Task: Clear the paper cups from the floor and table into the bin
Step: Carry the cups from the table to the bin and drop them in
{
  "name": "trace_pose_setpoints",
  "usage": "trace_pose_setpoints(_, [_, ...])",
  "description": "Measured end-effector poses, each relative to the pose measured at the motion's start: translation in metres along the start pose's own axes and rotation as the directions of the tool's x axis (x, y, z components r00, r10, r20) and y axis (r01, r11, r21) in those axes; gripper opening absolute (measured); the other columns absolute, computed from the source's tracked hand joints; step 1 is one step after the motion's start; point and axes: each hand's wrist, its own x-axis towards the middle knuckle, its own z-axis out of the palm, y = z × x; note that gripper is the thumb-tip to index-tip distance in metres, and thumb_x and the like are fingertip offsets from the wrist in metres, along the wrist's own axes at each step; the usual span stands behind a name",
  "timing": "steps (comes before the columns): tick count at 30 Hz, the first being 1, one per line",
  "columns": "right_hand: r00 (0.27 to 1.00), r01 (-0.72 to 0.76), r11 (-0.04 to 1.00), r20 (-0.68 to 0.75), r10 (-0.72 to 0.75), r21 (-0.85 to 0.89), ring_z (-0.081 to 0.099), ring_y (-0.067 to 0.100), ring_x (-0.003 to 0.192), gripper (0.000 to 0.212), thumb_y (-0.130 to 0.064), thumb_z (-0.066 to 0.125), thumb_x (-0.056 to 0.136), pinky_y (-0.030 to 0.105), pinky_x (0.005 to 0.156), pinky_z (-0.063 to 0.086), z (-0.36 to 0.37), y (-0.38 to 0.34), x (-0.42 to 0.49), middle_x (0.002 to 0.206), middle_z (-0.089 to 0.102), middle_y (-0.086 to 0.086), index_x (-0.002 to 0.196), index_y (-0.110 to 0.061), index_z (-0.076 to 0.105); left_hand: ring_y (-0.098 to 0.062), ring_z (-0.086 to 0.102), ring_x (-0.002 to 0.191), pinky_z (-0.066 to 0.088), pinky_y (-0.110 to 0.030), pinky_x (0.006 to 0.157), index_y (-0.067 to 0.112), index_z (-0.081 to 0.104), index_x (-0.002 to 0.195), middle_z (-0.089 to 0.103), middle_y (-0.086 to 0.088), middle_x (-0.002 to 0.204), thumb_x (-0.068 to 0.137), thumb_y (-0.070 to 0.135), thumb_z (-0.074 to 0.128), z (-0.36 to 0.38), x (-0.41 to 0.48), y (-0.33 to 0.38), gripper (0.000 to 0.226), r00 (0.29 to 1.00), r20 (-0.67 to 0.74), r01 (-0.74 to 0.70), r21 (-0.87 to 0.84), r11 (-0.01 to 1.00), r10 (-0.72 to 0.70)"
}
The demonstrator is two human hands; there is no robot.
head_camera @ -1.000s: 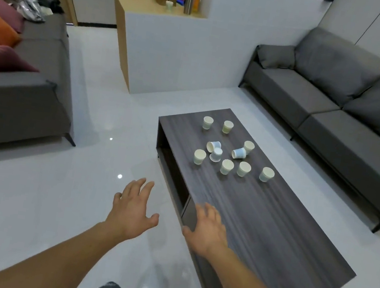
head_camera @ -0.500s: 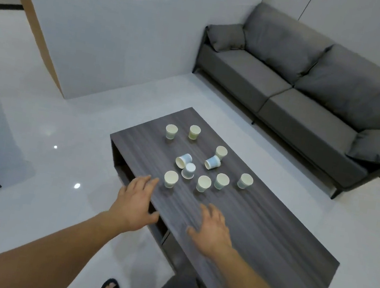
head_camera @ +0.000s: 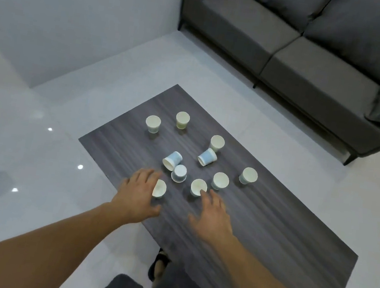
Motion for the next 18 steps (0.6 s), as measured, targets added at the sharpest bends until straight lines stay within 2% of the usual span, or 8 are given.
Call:
trace_pose_setpoints(4, [0.998,-0.005,1.0,0.059,0.005,-0.011,0.008,0.025,0.147,0.076,-0.045,0.056,0.088,0.047,0.113,0.03,0.003,0.015,0.066,0.161,0.009,0.004,0.151,-0.023,0.02,-0.024,0.017,0.143,0.022,-0.044,0.115,0.023,0.015,0.15,0.018,-0.002,0.156,0.076,0.052,0.065,0.01,0.066,0.006,0.094,0.997,0.077,0.027,-0.003,1.0,-0.027])
trace_pose_setpoints(8, [0.994,0.031,0.995,0.105,-0.021,-0.095,0.01,0.03,0.146,0.08,-0.047,0.057,0.088,0.049,0.11,0.033,0.027,0.035,0.135,0.16,0.008,0.006,0.152,-0.024,0.016,-0.026,0.02,0.142,0.023,-0.045,0.115,0.021,0.017,0.15,0.02,-0.004,0.156,0.077,0.049,0.066,0.043,0.114,0.0,0.092,0.988,0.146,0.067,-0.052,0.996,-0.058])
trace_pose_setpoints(13, [0.981,0.096,0.979,0.186,-0.062,-0.182,0.011,0.035,0.145,0.091,-0.044,0.067,0.084,0.054,0.109,0.035,0.082,0.056,0.211,0.16,0.005,0.007,0.154,-0.027,0.011,-0.024,0.026,0.137,0.023,-0.032,0.112,0.014,0.025,0.149,0.032,-0.008,0.15,0.08,0.034,0.067,0.107,0.155,-0.013,0.084,0.989,0.143,-0.007,-0.171,0.985,0.032])
trace_pose_setpoints(16, [0.979,0.128,0.981,0.175,-0.101,-0.149,0.031,0.035,0.135,0.078,-0.031,0.068,0.083,0.046,0.102,0.039,0.107,0.065,0.237,0.152,0.025,0.011,0.149,-0.022,0.027,-0.023,0.03,0.134,0.025,-0.03,0.111,0.013,0.026,0.148,0.035,-0.008,0.147,0.079,0.031,0.069,0.135,0.173,-0.018,0.084,0.986,0.144,-0.053,-0.222,0.974,0.087])
trace_pose_setpoints(18, [0.994,0.061,0.998,0.089,-0.062,0.018,0.04,0.033,0.126,0.073,-0.031,0.068,0.082,0.041,0.097,0.041,0.113,0.067,0.239,0.141,0.038,0.011,0.145,-0.018,0.034,-0.023,0.031,0.134,0.024,-0.029,0.111,0.011,0.025,0.148,0.035,-0.009,0.147,0.079,0.032,0.071,0.145,0.18,-0.017,0.086,0.979,0.164,-0.076,-0.248,0.966,0.12])
